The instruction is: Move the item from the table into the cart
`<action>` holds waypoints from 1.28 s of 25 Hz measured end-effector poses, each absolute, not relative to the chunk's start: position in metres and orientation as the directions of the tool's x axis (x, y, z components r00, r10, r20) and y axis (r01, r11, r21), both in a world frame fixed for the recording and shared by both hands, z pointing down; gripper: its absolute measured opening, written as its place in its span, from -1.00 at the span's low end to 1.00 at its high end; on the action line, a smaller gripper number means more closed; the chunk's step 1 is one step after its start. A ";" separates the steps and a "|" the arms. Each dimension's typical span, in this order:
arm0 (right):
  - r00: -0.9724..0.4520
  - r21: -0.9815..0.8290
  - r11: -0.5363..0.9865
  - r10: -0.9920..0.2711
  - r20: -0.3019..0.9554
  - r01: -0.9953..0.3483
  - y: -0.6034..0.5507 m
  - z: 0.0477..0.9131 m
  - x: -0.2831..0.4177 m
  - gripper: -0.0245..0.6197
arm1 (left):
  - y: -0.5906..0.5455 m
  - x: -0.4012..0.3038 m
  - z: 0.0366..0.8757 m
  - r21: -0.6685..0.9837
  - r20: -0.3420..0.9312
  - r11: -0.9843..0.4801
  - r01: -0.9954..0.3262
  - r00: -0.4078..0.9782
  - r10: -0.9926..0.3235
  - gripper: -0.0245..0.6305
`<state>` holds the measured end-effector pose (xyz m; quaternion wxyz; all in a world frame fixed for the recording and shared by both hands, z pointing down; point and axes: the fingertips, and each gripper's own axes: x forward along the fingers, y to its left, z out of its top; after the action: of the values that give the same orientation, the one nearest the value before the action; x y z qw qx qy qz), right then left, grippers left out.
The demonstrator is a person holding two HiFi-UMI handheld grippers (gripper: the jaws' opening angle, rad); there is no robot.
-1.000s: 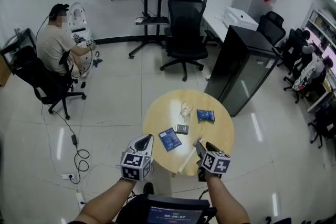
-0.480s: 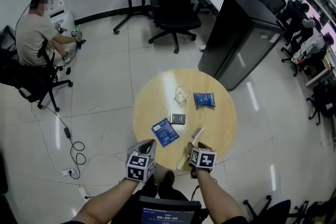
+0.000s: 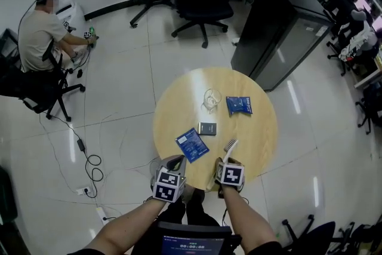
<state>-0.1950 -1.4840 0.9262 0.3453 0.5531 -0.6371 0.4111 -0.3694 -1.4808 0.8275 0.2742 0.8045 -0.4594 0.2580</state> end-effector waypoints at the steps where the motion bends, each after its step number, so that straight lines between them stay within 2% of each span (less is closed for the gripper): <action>1: -0.139 -0.132 0.044 -0.414 0.900 -0.990 -1.485 0.927 -0.194 -0.43 | -1.481 -0.369 0.829 0.206 0.668 -0.430 -0.879 0.447 -0.594 -0.87; 8: -0.094 -0.105 -0.007 -0.383 0.919 -0.994 -1.481 0.925 -0.182 -0.64 | -1.478 -0.366 0.817 0.221 0.653 -0.449 -0.866 0.474 -0.591 -0.87; 21: -0.143 -0.118 0.087 -0.392 0.909 -0.989 -1.458 0.921 -0.174 -0.66 | -1.458 -0.343 0.807 0.229 0.645 -0.470 -0.853 0.494 -0.583 -0.87; 32: -0.258 -0.217 0.140 -0.507 0.822 -0.966 -1.440 0.868 -0.144 -0.67 | -1.434 -0.302 0.773 0.199 0.624 -0.482 -0.853 0.490 -0.609 -0.87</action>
<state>-0.1436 -1.4398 0.8681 0.2982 0.5311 -0.6936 0.3846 -0.3020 -1.4343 0.7727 0.2511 0.8257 -0.4429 0.2431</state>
